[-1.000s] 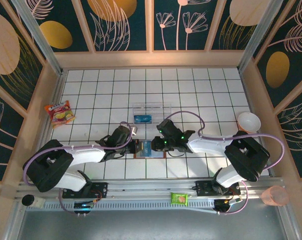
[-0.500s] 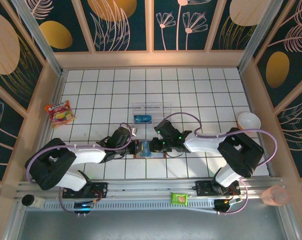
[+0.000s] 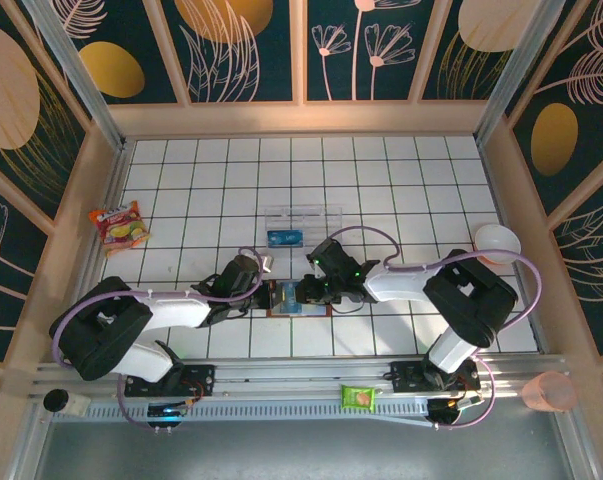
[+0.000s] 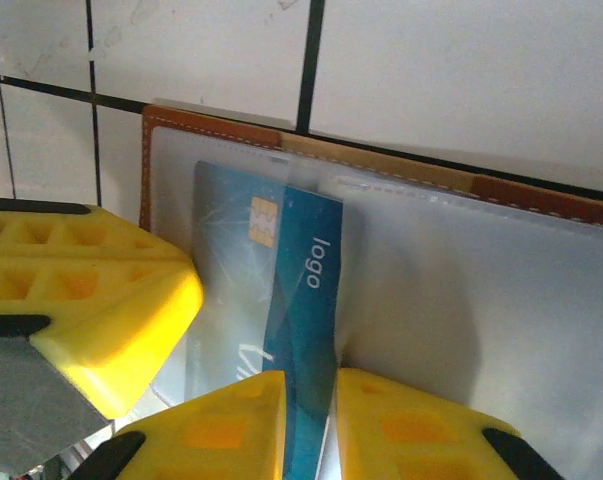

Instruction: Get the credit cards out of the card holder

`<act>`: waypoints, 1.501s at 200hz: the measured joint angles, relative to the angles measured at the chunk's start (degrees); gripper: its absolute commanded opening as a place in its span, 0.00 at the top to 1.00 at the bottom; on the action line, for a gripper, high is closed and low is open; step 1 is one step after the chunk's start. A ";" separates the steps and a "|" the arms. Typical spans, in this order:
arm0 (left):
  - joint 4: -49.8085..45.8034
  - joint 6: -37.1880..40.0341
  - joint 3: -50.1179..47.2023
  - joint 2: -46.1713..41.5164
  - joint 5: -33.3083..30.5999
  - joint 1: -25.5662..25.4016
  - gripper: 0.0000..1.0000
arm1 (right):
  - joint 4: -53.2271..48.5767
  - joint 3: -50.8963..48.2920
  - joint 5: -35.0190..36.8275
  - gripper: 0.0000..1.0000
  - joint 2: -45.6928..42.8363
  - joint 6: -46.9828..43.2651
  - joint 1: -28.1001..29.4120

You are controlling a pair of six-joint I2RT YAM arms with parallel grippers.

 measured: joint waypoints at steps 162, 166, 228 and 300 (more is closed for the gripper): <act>-0.04 0.00 -0.59 -0.72 0.15 0.00 0.99 | 0.68 -2.49 1.46 1.00 -3.96 2.60 -0.50; -0.09 0.00 -0.68 -0.83 0.13 0.00 0.99 | 0.31 -2.56 1.86 1.00 -4.39 2.58 -0.50; -0.85 0.00 -1.01 -1.68 -0.04 0.00 1.00 | -8.92 -2.12 8.20 1.00 -10.27 2.27 -0.04; -0.74 0.02 -1.01 -1.62 -0.02 0.00 1.00 | -17.64 3.87 12.59 1.00 -10.38 0.98 3.06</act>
